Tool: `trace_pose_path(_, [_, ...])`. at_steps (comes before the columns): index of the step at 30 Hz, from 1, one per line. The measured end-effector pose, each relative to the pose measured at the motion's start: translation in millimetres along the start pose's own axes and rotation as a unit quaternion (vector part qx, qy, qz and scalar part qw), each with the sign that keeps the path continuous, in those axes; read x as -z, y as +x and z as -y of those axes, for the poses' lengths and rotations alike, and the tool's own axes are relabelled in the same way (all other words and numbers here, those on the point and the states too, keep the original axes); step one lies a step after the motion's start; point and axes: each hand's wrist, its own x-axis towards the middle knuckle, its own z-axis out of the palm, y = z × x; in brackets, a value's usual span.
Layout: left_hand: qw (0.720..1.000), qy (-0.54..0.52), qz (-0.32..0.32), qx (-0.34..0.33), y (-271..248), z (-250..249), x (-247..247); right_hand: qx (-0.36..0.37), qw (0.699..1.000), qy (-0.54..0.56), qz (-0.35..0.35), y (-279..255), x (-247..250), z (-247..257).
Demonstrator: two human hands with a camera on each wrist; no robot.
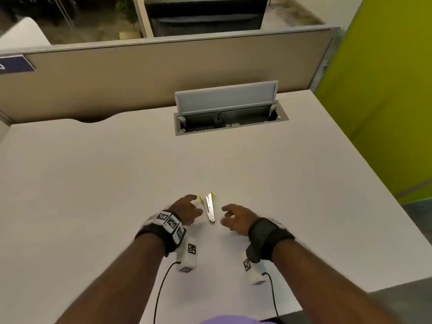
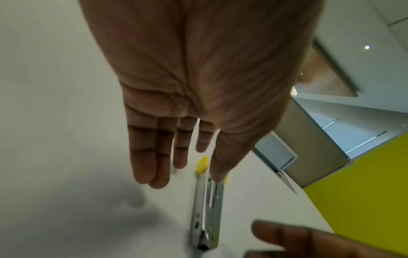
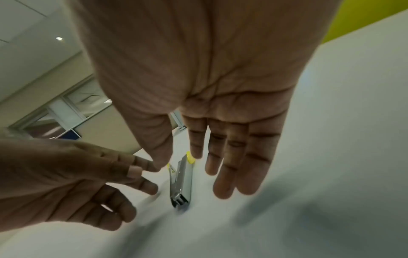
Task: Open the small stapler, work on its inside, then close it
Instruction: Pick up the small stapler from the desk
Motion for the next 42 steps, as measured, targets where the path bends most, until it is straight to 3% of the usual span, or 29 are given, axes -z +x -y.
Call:
trace_pose_path(9, [0.995,0.014,-0.079,0.064,9.2,-24.9,-27.9,0.003,0.999,0.04,0.01,31.2,-4.4,11.0])
trace_pose_path(16, [0.992,-0.055,-0.092,0.06,42.6,6.4,-43.4,0.015,1.0,0.027,0.006,41.7,-9.3,13.9])
trace_pose_path(23, [0.98,-0.171,-0.093,0.038,20.2,-11.4,-38.0,-0.006,0.995,0.093,-0.021,43.7,-13.7,16.4])
trace_pose_path(28, [0.964,-0.253,-0.072,0.029,15.3,-0.3,-26.7,-0.007,0.989,0.145,-0.022,40.5,-16.0,15.9])
trace_pose_path(35, [0.954,-0.298,0.043,0.004,-0.5,-5.5,-11.3,0.026,0.967,0.254,-0.023,25.9,-6.4,11.1])
trace_pose_path(42, [0.959,-0.27,0.077,-0.043,-28.3,-29.4,0.3,0.112,0.97,0.215,-0.016,-0.4,17.4,23.6])
